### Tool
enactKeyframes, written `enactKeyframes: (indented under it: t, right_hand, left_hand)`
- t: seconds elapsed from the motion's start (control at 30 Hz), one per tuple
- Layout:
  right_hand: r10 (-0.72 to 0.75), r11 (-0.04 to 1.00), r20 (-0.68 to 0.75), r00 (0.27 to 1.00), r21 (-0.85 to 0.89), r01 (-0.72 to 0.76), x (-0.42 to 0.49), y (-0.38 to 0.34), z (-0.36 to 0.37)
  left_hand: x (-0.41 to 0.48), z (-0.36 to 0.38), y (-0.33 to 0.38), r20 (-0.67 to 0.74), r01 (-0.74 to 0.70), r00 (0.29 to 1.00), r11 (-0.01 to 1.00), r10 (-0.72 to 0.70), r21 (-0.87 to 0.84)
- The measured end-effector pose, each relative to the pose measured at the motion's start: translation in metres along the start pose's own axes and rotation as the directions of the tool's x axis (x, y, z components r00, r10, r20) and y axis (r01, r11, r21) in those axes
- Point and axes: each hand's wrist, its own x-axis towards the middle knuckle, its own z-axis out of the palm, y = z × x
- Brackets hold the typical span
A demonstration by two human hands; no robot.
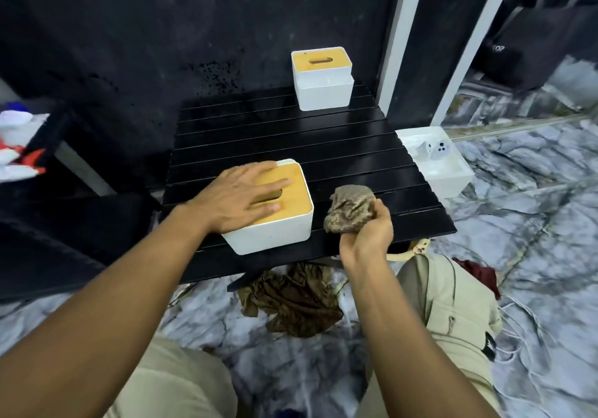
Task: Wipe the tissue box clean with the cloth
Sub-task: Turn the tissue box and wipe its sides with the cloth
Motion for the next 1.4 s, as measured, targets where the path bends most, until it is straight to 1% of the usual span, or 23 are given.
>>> enactKeyframes:
  t: [0.07, 0.13, 0.2, 0.27, 0.33, 0.37, 0.4, 0.47, 0.53, 0.57, 0.63, 0.73, 0.77, 0.87, 0.93, 1.0, 1.07, 1.13, 1.2, 1.23, 1.27, 1.37, 1.4]
  right_hand:
    - [-0.047, 0.996, 0.101, 0.994, -0.077, 0.055, -0.009, 0.019, -0.002]
    - [-0.123, 0.948, 0.228, 0.966, -0.262, 0.183, -0.021, 0.046, -0.005]
    - [-0.187, 0.777, 0.428, 0.884, -0.485, 0.4, -0.042, 0.079, -0.012]
    - [-0.201, 0.634, 0.573, 0.794, -0.542, 0.552, -0.066, 0.109, -0.025]
    - [-0.206, 0.496, 0.67, 0.713, -0.557, 0.666, -0.071, 0.126, -0.039]
    - [-0.214, 0.46, 0.668, 0.712, -0.575, 0.677, -0.06, 0.128, -0.042]
    - [-0.216, 0.465, 0.629, 0.747, -0.606, 0.645, -0.045, 0.124, -0.037]
    - [-0.174, 0.565, 0.471, 0.865, -0.672, 0.48, -0.008, 0.103, -0.018]
    - [-0.154, 0.631, 0.373, 0.915, -0.675, 0.382, 0.016, 0.08, 0.004]
    - [-0.166, 0.653, 0.377, 0.911, -0.651, 0.388, 0.015, 0.075, 0.01]
    - [-0.197, 0.654, 0.466, 0.863, -0.593, 0.47, -0.012, 0.083, 0.007]
    - [-0.139, 0.607, 0.644, 0.753, -0.545, 0.578, -0.063, 0.115, -0.029]
    - [-0.112, 0.581, 0.66, 0.743, -0.563, 0.588, -0.066, 0.124, -0.04]
    - [-0.074, 0.624, 0.562, 0.824, -0.618, 0.478, -0.033, 0.118, -0.031]
    - [-0.114, 0.647, 0.459, 0.881, -0.639, 0.416, 0.001, 0.096, -0.009]
    - [-0.145, 0.647, 0.397, 0.906, -0.655, 0.39, 0.032, 0.07, 0.009]
    - [-0.204, 0.636, 0.447, 0.871, -0.616, 0.465, 0.036, 0.056, 0.02]
    - [-0.248, 0.589, 0.564, 0.788, -0.557, 0.585, 0.01, 0.059, 0.019]
    - [-0.261, 0.518, 0.698, 0.666, -0.481, 0.707, -0.022, 0.076, 0.0]
    - [-0.248, 0.481, 0.734, 0.632, -0.473, 0.738, -0.029, 0.085, -0.013]
    - [-0.245, 0.46, 0.737, 0.63, -0.484, 0.744, -0.027, 0.09, -0.021]
    - [-0.188, 0.542, 0.578, 0.794, -0.613, 0.575, 0.011, 0.071, -0.002]
    - [-0.163, 0.543, 0.524, 0.836, -0.66, 0.52, 0.023, 0.059, 0.008]
  left_hand:
    - [0.002, 0.012, 0.008, -0.134, 0.113, 0.985, 0.993, -0.109, 0.023]
    - [0.008, 0.014, 0.022, -0.229, 0.263, 0.941, 0.964, -0.25, 0.029]
    - [0.013, 0.012, 0.034, -0.244, 0.37, 0.9, 0.929, -0.36, -0.006]
    - [0.016, 0.012, 0.041, -0.216, 0.436, 0.873, 0.898, -0.438, -0.061]
    - [0.016, 0.012, 0.044, -0.211, 0.461, 0.856, 0.882, -0.471, -0.1]
    - [0.016, 0.012, 0.044, -0.215, 0.465, 0.851, 0.878, -0.479, -0.116]
    - [0.016, 0.012, 0.043, -0.216, 0.467, 0.848, 0.875, -0.485, -0.129]
    - [0.018, 0.013, 0.042, -0.208, 0.471, 0.843, 0.868, -0.496, -0.159]
    - [0.021, 0.015, 0.042, -0.201, 0.483, 0.833, 0.854, -0.516, -0.193]
    - [0.023, 0.016, 0.043, -0.202, 0.49, 0.825, 0.846, -0.528, -0.207]
    - [0.027, 0.017, 0.043, -0.205, 0.496, 0.816, 0.837, -0.54, -0.229]
    - [0.033, 0.014, 0.041, -0.199, 0.487, 0.823, 0.842, -0.532, -0.232]
    - [0.033, 0.013, 0.041, -0.196, 0.486, 0.827, 0.845, -0.527, -0.225]
    - [0.033, 0.013, 0.039, -0.196, 0.478, 0.83, 0.847, -0.522, -0.232]
    - [0.033, 0.013, 0.037, -0.188, 0.482, 0.83, 0.844, -0.526, -0.237]
    - [0.033, 0.014, 0.038, -0.188, 0.483, 0.828, 0.843, -0.528, -0.237]
    - [0.034, 0.013, 0.039, -0.192, 0.483, 0.825, 0.839, -0.532, -0.252]
    - [0.035, 0.012, 0.038, -0.193, 0.482, 0.822, 0.836, -0.535, -0.263]
    - [0.035, 0.013, 0.037, -0.191, 0.478, 0.826, 0.838, -0.531, -0.264]
    - [0.036, 0.013, 0.037, -0.191, 0.479, 0.826, 0.839, -0.53, -0.259]
    - [0.036, 0.013, 0.038, -0.191, 0.48, 0.826, 0.84, -0.53, -0.253]
    - [0.036, 0.014, 0.04, -0.19, 0.49, 0.822, 0.836, -0.537, -0.247]
    - [0.036, 0.014, 0.041, -0.185, 0.495, 0.819, 0.833, -0.543, -0.248]
